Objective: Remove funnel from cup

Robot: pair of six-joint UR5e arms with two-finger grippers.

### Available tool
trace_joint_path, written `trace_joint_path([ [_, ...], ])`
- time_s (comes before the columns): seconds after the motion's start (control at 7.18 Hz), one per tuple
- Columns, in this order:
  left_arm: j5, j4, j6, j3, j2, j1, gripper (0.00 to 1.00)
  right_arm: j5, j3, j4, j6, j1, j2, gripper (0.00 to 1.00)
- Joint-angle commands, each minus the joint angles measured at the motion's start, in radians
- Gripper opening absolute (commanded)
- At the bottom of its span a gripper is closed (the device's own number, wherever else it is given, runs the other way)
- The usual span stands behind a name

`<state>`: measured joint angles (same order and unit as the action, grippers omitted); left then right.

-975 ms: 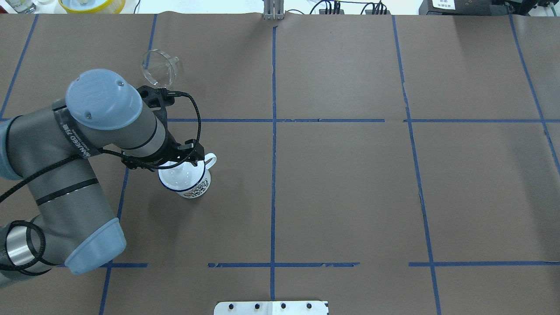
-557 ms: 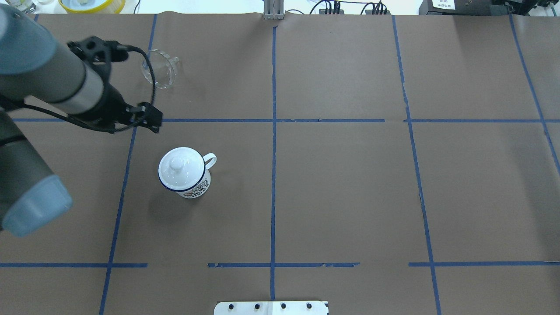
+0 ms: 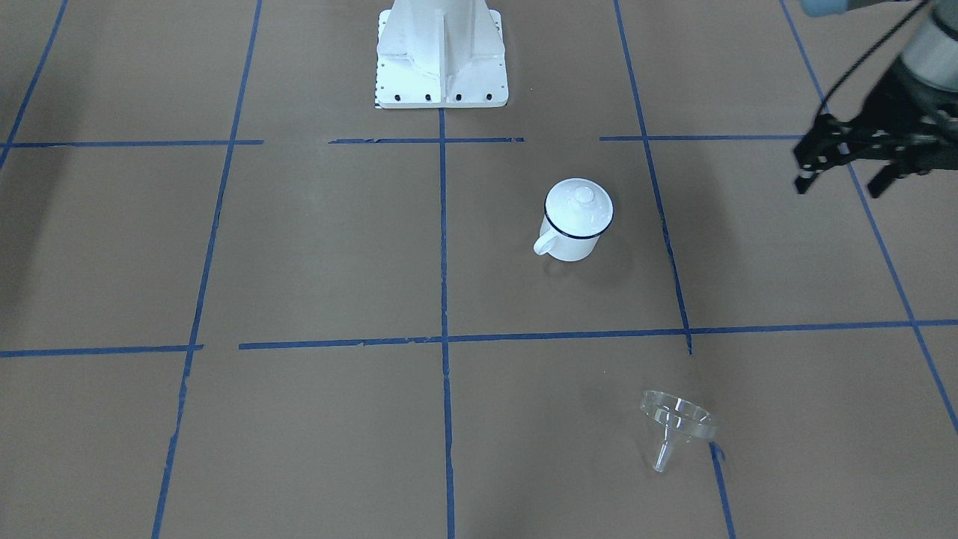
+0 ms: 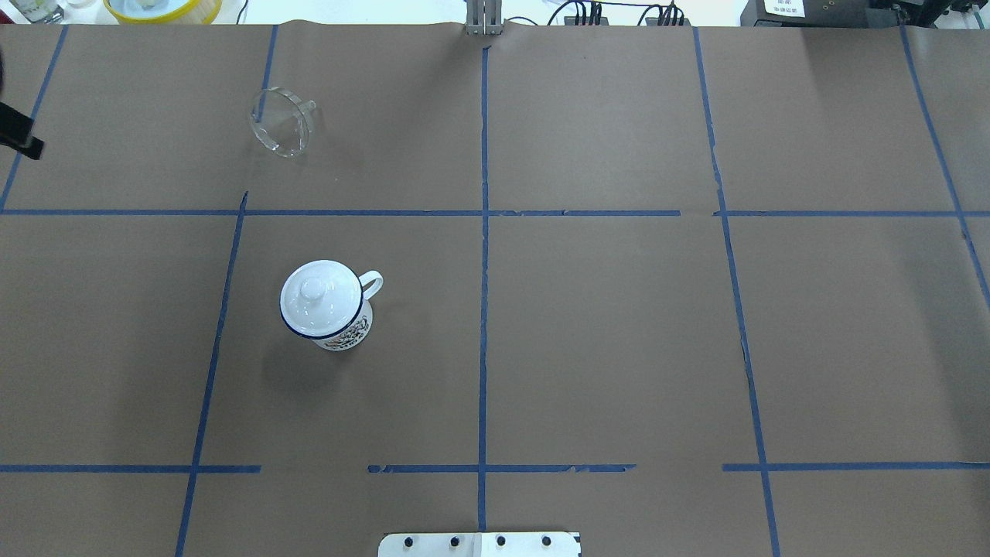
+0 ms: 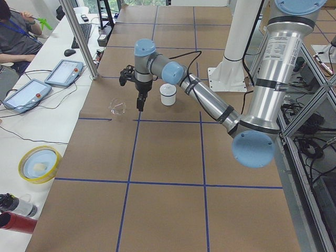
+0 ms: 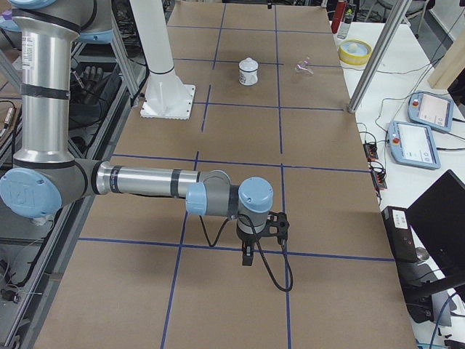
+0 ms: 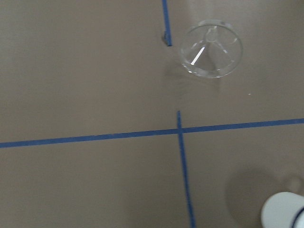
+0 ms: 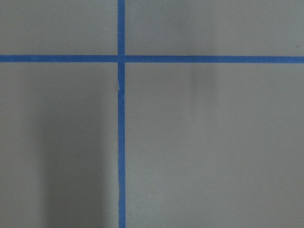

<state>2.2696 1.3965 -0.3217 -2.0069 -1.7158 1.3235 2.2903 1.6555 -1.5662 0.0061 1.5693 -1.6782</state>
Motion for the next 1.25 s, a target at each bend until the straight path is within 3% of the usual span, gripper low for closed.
trace_joint_path([
  [0.0,0.054,-0.002,0.234,0.153,0.122,0.169,1.00,0.000,0.000,0.000,0.000,0.000,0.000,1.00],
  [0.14,0.056,0.001,0.277,0.234,0.155,0.243,1.00,0.000,0.000,0.000,0.000,0.000,0.000,1.00],
  [0.28,0.057,0.010,0.496,0.310,0.162,0.314,1.00,0.000,0.000,0.000,0.000,0.000,0.000,1.00],
  [0.42,0.060,-0.005,0.594,0.326,0.174,0.360,1.00,0.000,0.000,0.000,0.000,0.000,0.000,1.00],
  [0.56,0.068,-0.025,0.592,0.327,0.221,0.387,1.00,0.000,0.000,0.000,0.000,0.000,0.000,1.00],
  [0.84,0.071,-0.011,0.410,0.327,0.217,0.387,1.00,0.000,0.000,0.000,0.000,0.000,0.000,1.00],
  [1.11,0.073,-0.008,0.395,0.324,0.203,0.385,1.00,0.000,0.000,0.000,0.000,0.000,0.000,1.00],
])
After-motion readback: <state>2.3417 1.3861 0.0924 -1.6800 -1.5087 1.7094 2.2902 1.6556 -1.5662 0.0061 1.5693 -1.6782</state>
